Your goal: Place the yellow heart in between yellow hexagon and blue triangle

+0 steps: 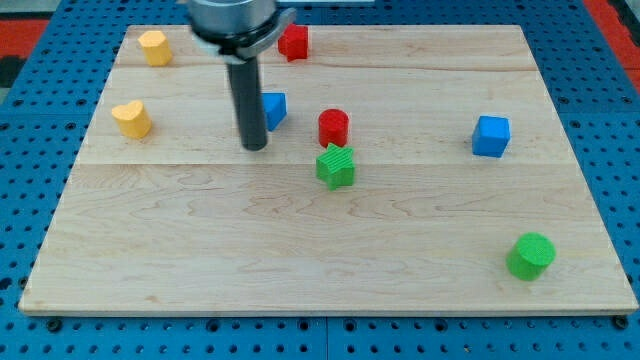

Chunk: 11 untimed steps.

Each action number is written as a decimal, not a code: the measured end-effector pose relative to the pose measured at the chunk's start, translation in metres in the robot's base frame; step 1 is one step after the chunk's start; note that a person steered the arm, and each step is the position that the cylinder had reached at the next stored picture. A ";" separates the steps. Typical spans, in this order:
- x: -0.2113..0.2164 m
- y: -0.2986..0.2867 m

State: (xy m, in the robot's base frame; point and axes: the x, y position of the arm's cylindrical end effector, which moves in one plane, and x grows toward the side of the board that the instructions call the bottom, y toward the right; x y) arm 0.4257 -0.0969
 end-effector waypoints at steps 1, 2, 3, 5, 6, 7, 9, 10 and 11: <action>0.007 -0.096; -0.037 -0.097; -0.030 -0.145; -0.003 -0.206; -0.026 -0.185; -0.065 -0.181; -0.089 -0.120; -0.108 -0.088; -0.112 -0.057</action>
